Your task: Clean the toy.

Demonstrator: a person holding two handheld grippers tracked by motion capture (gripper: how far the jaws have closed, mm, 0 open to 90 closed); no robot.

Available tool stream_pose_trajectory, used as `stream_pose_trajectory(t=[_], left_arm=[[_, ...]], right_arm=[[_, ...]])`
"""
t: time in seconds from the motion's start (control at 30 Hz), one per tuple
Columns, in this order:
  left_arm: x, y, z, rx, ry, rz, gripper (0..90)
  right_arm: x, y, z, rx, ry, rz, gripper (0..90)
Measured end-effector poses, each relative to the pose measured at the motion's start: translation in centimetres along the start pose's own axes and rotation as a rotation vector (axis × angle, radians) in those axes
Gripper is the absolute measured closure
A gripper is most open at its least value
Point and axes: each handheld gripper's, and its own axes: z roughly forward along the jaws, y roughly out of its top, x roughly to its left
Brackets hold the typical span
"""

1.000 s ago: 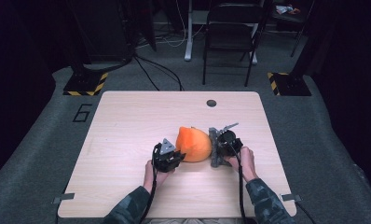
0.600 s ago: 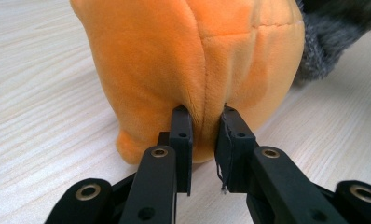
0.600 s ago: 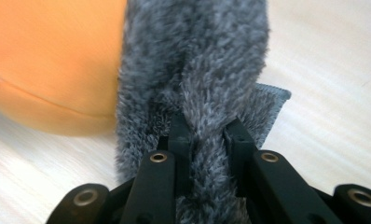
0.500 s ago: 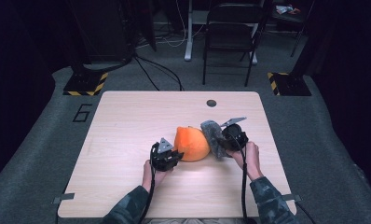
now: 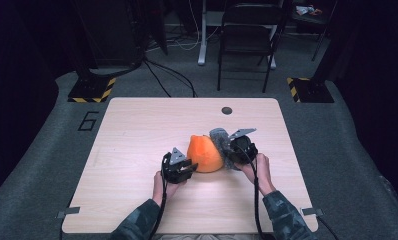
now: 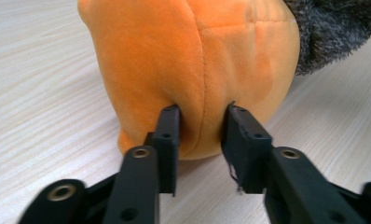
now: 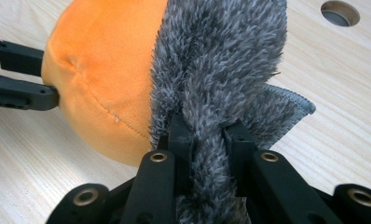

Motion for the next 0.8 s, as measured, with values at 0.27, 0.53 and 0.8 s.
stream_pose_trajectory(t=[0.27,0.53,0.8], left_arm=[[0.0,0.2,0.2,0.036,0.060,0.026,43.7],[-0.3,-0.1,0.9,0.024,0.051,0.054,63.5],[-0.4,0.2,0.3,-0.011,0.032,0.077,82.4]], right_arm=[[-0.3,-0.3,0.4,0.018,-0.020,0.006,76.9],[-0.4,-0.4,0.6,0.021,-0.024,0.006,76.9],[-0.7,-0.2,0.1,0.022,-0.026,0.002,77.0]])
